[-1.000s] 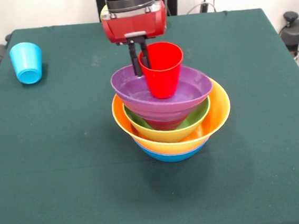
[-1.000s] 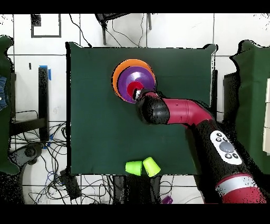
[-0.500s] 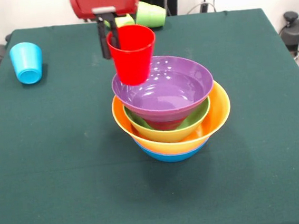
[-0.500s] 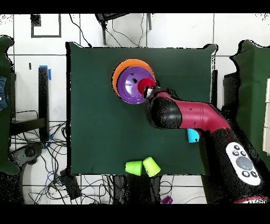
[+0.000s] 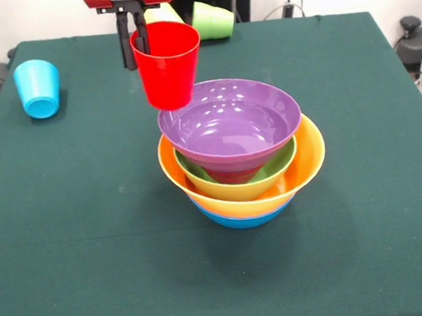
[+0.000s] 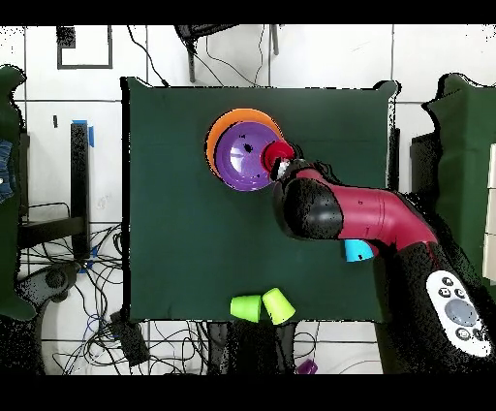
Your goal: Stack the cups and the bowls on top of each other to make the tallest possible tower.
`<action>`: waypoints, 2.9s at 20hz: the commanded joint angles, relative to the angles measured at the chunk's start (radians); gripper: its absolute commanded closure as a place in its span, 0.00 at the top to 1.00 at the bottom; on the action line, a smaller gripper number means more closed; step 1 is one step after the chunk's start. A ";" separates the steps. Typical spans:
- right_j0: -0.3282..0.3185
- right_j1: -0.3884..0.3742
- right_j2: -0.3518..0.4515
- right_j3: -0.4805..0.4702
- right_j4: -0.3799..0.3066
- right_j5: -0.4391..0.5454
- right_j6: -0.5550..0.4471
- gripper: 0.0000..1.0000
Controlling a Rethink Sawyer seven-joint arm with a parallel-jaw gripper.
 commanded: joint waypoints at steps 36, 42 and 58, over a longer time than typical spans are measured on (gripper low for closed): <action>0.043 -0.006 -0.001 0.029 0.134 0.161 0.064 1.00; 0.041 -0.008 -0.006 0.021 0.125 0.166 0.043 1.00; -0.063 -0.012 -0.039 -0.040 0.013 0.300 -0.143 1.00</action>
